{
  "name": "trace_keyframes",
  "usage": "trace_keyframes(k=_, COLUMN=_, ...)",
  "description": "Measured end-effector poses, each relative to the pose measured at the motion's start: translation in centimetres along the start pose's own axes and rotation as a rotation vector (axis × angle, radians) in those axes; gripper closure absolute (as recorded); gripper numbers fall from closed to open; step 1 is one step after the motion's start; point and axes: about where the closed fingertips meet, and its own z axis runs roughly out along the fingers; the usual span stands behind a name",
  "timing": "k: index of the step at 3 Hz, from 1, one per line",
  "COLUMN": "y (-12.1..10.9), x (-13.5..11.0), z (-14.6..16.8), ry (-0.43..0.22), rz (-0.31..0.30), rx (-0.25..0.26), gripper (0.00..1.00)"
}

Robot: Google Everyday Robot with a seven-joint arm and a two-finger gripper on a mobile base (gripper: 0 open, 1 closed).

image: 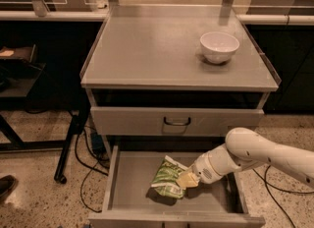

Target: Place green jalapeno chip bag into middle drawer

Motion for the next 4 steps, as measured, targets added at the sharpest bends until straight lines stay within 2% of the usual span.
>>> trace_keyframes(k=1, y=-3.0, x=2.0, z=2.3, ry=-0.041, rz=0.052, rx=0.014, gripper=1.00)
trace_keyframes(k=2, y=-4.9, x=3.1, z=3.2, ry=-0.081, rz=0.077, rx=0.038, gripper=1.00)
trace_keyframes(k=3, y=-6.2, x=4.5, z=4.3, ry=-0.099, rz=0.104, rx=0.033, gripper=1.00)
trace_keyframes(k=4, y=-6.5, x=6.6, z=7.1, ry=-0.100, rz=0.129, rx=-0.021, gripper=1.00)
